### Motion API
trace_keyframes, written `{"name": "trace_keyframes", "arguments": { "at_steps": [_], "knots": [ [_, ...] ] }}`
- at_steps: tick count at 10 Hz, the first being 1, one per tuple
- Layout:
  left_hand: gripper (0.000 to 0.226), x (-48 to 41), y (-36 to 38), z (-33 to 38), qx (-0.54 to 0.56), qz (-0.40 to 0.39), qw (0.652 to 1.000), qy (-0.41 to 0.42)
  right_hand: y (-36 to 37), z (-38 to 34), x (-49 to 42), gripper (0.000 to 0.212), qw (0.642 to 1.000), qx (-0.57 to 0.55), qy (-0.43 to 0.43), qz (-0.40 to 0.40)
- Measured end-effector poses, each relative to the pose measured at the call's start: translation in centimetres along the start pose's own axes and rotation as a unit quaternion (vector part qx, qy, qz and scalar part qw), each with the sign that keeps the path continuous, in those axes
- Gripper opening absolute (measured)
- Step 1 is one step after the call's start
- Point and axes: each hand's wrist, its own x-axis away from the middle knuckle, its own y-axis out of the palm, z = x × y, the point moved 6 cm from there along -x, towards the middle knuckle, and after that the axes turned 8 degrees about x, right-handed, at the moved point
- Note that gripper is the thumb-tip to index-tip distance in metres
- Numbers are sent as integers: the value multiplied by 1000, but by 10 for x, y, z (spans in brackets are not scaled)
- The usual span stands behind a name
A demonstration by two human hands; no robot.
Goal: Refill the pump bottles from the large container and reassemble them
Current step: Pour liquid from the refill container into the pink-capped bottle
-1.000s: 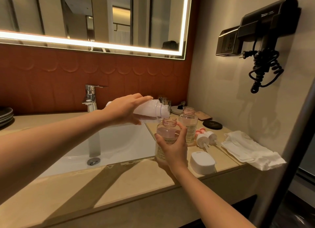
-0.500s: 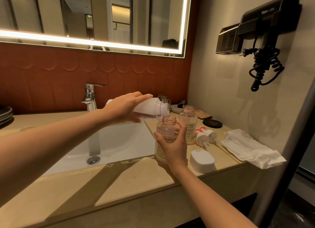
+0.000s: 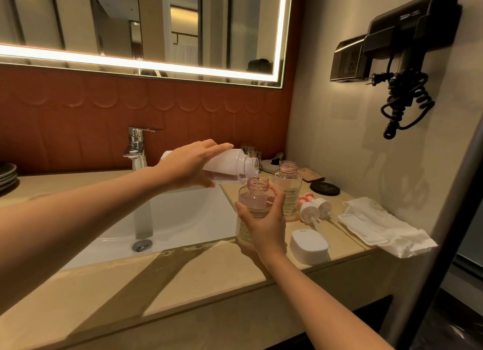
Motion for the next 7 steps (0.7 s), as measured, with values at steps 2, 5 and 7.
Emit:
{"name": "trace_keyframes", "arguments": {
  "at_steps": [2, 5, 7],
  "knots": [
    [89, -1, -2, 1, -7, -2, 1000, 4, 0, 0, 1, 77, 1000, 2, 2, -1],
    [89, -1, 0, 0, -6, -2, 1000, 3, 1, -1, 1, 73, 1000, -1, 1, -1],
    [89, -1, 0, -1, -4, 3, 1000, 6, 0, -1, 0, 74, 1000, 1, -4, 3]
  ]
}}
